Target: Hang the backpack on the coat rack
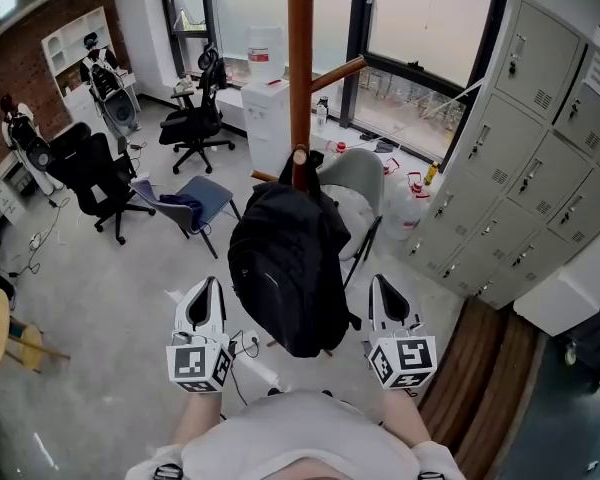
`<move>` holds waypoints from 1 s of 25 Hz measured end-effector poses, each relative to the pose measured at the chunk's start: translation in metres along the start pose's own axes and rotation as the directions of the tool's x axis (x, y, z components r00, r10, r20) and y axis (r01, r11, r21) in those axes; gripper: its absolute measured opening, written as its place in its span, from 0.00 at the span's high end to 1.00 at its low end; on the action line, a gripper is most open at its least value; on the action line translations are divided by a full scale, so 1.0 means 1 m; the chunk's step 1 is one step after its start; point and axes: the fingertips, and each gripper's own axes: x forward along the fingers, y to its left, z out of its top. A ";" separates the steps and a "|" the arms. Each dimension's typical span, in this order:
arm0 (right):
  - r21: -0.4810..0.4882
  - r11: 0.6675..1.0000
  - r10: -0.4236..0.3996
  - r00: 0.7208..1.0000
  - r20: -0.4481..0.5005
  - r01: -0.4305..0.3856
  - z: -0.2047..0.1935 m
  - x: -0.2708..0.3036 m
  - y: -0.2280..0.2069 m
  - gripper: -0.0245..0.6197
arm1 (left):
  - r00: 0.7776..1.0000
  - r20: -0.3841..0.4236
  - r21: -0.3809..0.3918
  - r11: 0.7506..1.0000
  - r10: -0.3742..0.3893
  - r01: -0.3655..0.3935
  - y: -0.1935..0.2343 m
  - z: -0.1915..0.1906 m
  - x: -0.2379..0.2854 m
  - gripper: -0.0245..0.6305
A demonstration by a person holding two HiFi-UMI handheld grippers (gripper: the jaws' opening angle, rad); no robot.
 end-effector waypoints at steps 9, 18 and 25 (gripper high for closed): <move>-0.007 1.000 -0.013 1.000 -0.001 0.013 -0.005 0.001 -0.002 0.95 | 0.999 -0.046 -0.025 1.000 -0.018 0.017 -0.001 -0.017 -0.001 0.95; -0.011 1.000 -0.023 1.000 -0.010 0.023 -0.011 0.002 -0.004 0.95 | 0.998 -0.047 -0.033 0.999 -0.038 0.036 -0.004 -0.017 0.000 0.95; -0.006 1.000 -0.006 1.000 -0.009 0.006 -0.014 0.003 -0.001 0.95 | 0.998 -0.048 -0.032 0.999 -0.028 0.027 -0.002 -0.022 -0.001 0.95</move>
